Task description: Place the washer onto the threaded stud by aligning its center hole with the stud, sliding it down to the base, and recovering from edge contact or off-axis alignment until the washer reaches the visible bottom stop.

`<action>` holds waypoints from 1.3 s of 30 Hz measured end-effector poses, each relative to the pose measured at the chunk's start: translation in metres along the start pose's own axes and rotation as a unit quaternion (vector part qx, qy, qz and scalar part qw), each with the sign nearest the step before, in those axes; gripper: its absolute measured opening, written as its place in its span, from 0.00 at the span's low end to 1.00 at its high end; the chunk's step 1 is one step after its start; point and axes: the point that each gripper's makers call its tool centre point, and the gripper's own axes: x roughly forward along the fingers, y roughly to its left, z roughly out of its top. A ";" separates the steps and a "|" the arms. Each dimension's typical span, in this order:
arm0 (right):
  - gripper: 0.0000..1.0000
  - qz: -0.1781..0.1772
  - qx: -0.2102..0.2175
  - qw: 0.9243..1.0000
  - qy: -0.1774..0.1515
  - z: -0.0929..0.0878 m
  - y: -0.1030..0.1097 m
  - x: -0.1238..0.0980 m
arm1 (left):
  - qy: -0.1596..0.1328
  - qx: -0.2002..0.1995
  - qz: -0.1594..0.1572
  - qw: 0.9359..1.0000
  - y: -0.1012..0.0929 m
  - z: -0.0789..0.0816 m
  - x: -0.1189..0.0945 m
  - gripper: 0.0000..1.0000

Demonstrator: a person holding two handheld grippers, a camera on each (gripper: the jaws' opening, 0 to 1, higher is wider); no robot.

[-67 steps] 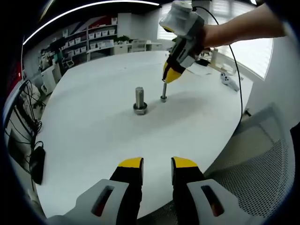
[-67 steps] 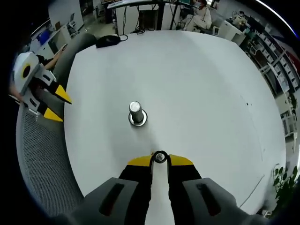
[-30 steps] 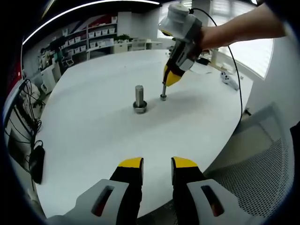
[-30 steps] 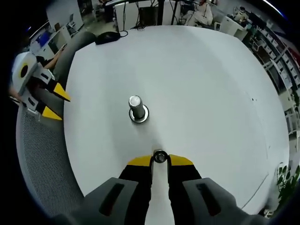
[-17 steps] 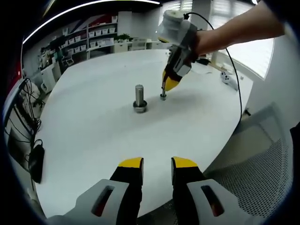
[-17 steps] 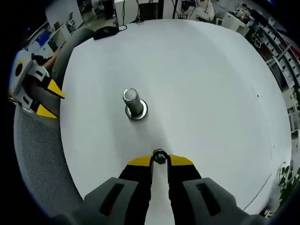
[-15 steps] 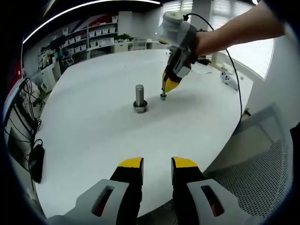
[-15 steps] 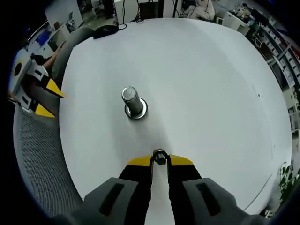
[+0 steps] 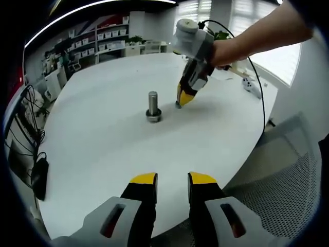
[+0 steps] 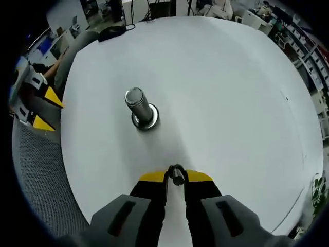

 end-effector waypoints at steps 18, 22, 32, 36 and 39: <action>0.26 -0.030 0.044 0.996 -0.076 -0.009 0.005 -0.026 | 0.000 0.002 -0.004 1.000 -0.002 0.000 0.001 0.21; 0.26 -0.040 0.083 0.989 -0.120 -0.009 0.007 -0.039 | -0.002 0.002 -0.005 1.000 -0.002 0.001 0.000 0.21; 0.27 -0.072 0.153 0.964 -0.207 -0.036 0.020 -0.075 | -0.004 0.000 -0.011 1.000 -0.004 0.002 0.000 0.21; 0.27 -0.072 0.182 0.955 -0.221 -0.056 0.029 -0.084 | -0.004 0.001 -0.012 1.000 -0.004 0.002 0.000 0.22; 0.30 -0.080 0.197 0.949 -0.233 -0.070 0.032 -0.090 | -0.003 0.001 -0.013 1.000 -0.005 0.001 0.000 0.22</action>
